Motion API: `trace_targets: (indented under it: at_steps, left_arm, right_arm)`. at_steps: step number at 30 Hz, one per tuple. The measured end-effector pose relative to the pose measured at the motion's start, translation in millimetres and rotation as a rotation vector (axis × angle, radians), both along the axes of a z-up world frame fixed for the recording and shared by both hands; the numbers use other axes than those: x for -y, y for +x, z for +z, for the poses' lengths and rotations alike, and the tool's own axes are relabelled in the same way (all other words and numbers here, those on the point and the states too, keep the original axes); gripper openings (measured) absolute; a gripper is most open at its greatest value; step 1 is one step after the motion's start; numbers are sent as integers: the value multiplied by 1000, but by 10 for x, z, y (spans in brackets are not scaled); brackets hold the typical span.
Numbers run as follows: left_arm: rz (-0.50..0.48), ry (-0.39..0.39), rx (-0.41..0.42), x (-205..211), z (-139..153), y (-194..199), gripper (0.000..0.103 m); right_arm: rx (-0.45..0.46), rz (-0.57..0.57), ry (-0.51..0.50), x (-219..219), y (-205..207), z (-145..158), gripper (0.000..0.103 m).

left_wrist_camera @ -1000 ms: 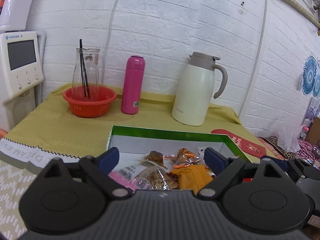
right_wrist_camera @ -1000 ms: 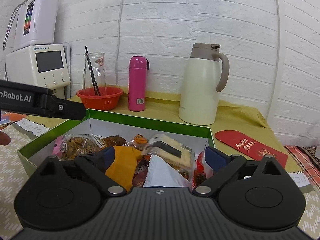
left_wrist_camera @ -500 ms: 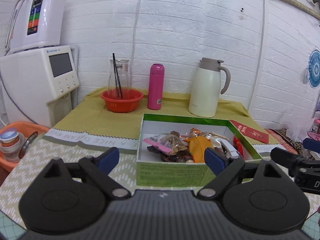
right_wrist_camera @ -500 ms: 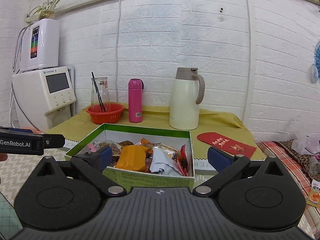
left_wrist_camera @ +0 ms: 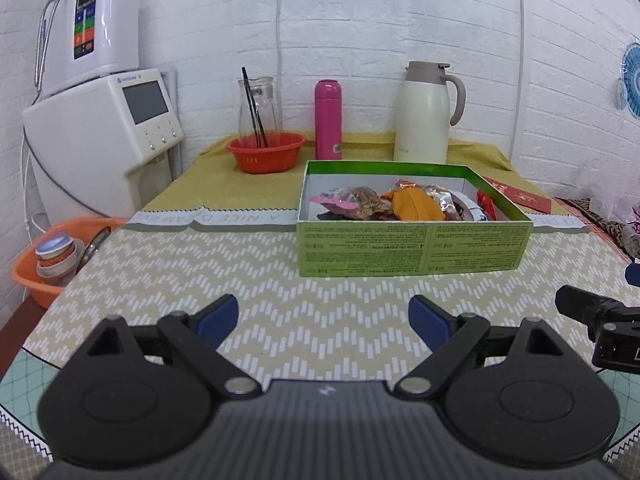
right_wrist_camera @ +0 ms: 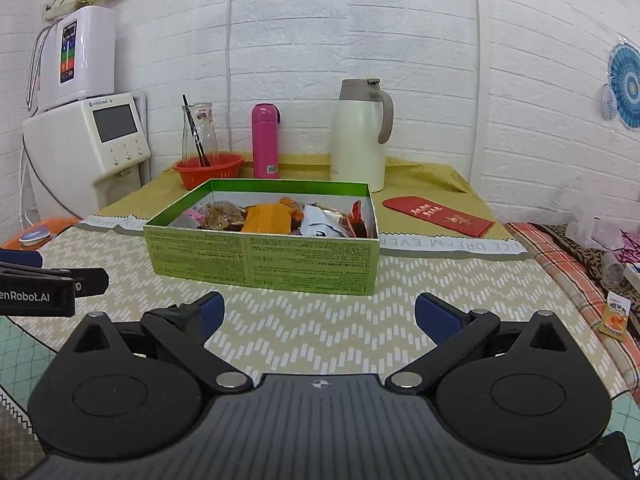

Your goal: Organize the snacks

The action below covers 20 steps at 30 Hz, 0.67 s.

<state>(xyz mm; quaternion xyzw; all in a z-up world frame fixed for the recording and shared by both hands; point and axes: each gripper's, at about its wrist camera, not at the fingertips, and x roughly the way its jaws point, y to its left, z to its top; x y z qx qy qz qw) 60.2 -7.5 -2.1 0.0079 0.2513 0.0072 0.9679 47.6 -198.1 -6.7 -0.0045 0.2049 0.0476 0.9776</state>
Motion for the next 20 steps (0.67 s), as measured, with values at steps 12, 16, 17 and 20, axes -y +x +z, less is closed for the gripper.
trace_targets:
  at_steps: [12,16,17,20]
  left_arm:
    - [14,34,-26,41,-73,60,90]
    - [12,34,-33,35,-110,101,90]
    - [12,37,-34,37,-116,105,90]
    - [8,36,-34,34,-115,111,90]
  right_arm:
    - [-20,-30,-25,42,29,-97,103]
    - [-23,-29,-25,41,53,-107,103]
    - [-26,-29,-25,41,65,-109,103]
    - [-29,-26,-27,29,91,-114,103]
